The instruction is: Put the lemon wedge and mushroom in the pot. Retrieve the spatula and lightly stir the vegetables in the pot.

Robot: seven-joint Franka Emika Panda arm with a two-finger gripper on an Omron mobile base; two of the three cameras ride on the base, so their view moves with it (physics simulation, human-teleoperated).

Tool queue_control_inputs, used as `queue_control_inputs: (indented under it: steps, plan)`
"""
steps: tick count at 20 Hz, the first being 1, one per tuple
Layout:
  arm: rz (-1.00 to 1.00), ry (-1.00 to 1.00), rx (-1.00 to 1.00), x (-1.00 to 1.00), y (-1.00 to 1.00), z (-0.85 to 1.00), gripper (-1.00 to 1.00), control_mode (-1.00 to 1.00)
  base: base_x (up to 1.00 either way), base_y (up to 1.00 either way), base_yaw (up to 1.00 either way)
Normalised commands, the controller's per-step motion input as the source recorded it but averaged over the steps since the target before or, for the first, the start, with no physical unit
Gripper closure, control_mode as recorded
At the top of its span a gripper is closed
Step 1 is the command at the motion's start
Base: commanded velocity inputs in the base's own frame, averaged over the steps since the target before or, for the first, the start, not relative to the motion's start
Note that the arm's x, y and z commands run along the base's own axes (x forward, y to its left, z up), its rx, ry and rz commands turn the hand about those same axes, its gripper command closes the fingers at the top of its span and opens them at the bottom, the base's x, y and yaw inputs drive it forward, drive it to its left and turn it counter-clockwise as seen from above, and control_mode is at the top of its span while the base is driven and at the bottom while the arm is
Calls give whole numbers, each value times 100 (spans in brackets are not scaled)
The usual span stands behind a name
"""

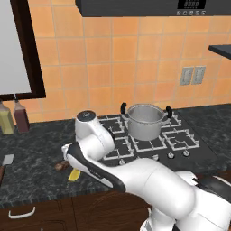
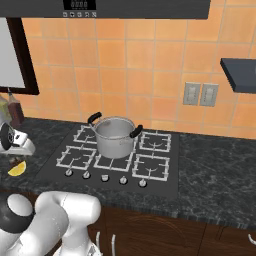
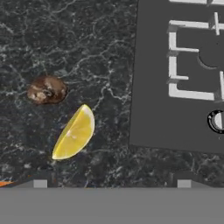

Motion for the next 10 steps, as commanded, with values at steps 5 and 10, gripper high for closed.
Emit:
queue_control_inputs:
  steps: [5,10]
  plan:
    - [0,14,0,22,58,-56,-100,-100,0,0,0]
    - [-1,14,0,29,31,-50,-100,-100,0,0,0]
